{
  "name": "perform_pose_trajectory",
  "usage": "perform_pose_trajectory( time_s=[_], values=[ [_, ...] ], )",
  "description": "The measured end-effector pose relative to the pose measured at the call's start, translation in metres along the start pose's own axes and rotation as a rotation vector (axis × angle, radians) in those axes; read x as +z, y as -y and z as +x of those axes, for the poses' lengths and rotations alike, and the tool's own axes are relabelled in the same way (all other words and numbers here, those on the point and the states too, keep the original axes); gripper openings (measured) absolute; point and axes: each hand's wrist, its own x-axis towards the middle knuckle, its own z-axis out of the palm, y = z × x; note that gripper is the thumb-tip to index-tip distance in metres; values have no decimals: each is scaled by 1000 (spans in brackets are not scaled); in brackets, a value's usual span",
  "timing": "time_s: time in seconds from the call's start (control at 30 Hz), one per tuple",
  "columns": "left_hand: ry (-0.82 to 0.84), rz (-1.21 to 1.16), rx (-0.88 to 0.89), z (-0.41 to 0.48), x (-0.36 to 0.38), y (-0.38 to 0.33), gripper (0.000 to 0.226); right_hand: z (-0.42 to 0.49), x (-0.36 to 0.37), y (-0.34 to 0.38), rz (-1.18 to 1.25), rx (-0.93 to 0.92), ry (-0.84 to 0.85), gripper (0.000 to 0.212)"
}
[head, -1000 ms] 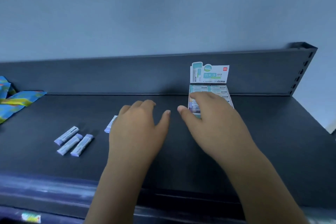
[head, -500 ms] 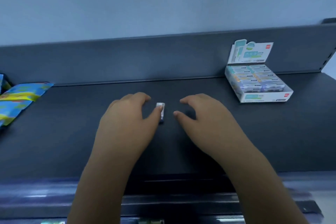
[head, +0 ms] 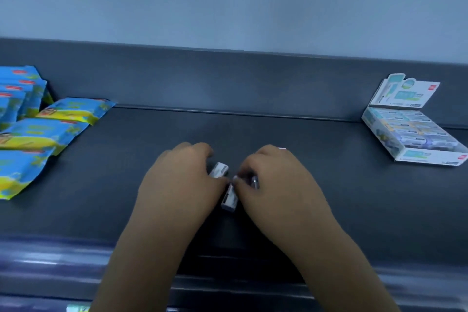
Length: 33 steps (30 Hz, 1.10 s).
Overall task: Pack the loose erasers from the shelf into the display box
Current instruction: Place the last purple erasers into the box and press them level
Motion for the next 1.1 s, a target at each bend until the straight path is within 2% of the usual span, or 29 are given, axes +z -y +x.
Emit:
perform_pose_trajectory(
  time_s=[0.17,0.33,0.5,0.63,0.87,0.97,1.1],
  values=[
    [-27,-2,3,-1,0,6,29,-2,4,8,-36,107,-139,35],
    [-26,-20,24,-1,-5,9,14,-3,2,16,-103,107,-50,46],
    [4,15,43,2,-7,11,9,-6,-3,19,-126,77,-23,35],
    [-41,44,116,0,-10,12,9,-11,-4,18,-105,54,-2,23],
    [-265,10,348,-5,-19,16,6,-15,-3,3,-45,28,-47,17],
    [-367,-14,448,-7,-21,11,9,-16,-9,-3,112,39,-124,7],
    [-405,-74,551,-12,-20,-4,13,-19,-20,-21,234,38,-213,5]
  ],
)
